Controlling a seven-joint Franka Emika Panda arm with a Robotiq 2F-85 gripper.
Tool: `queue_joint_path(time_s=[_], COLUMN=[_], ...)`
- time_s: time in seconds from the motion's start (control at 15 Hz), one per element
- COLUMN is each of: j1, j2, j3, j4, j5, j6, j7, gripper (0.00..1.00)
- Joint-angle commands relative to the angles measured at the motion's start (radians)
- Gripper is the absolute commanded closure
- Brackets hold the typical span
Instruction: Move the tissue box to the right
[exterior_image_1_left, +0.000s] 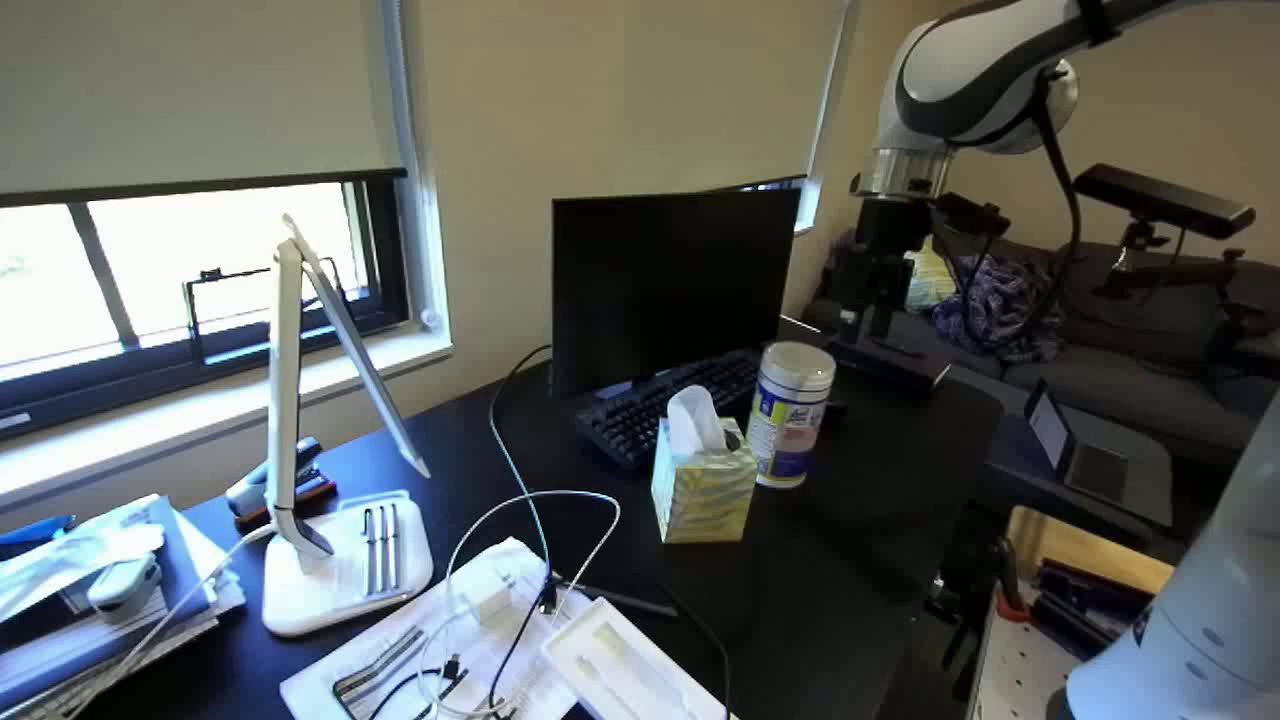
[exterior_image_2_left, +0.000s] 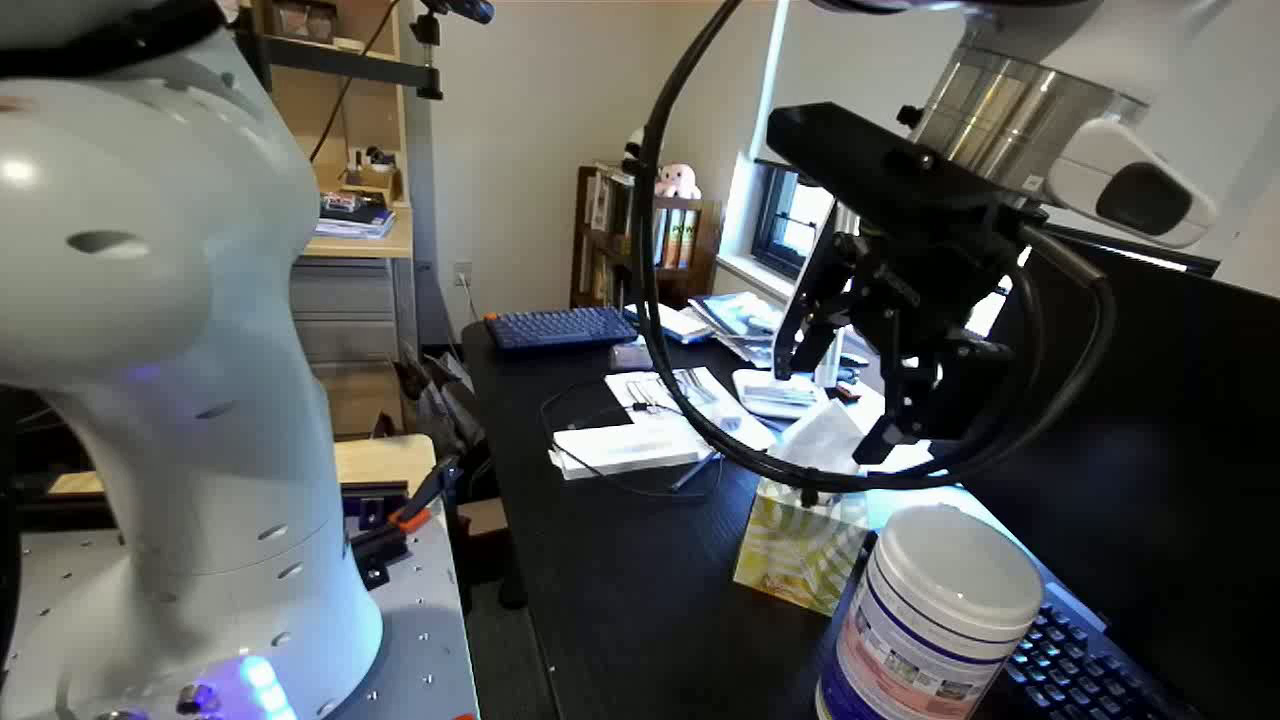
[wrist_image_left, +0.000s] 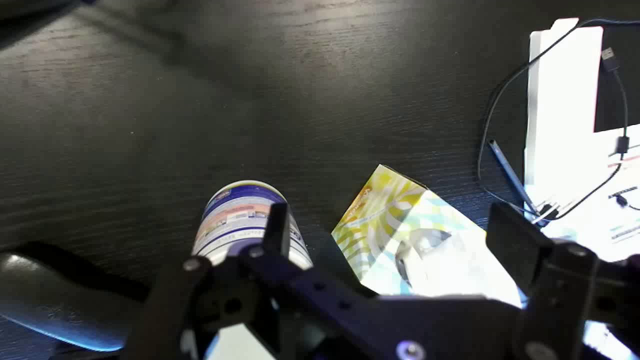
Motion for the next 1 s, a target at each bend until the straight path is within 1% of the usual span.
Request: queue_joint_path(time_s=[0.0,0.73,0.87,0.93], j1=[-0.03,-0.03,-0.033,-0.033], j2=[0.004,0.004,0.029,0.042], j3=[0.028,0.028,0.051,0.065], j4=[0.001,0.001,-0.009,-0.018], j5=[0.011,0.011,0.039,0.049], j6=[-0.002,-0.002,0.068,0.131], j7=[-0.009,-0.009,0.092,0.146], gripper=[0.0,0.0,0.0,0.0])
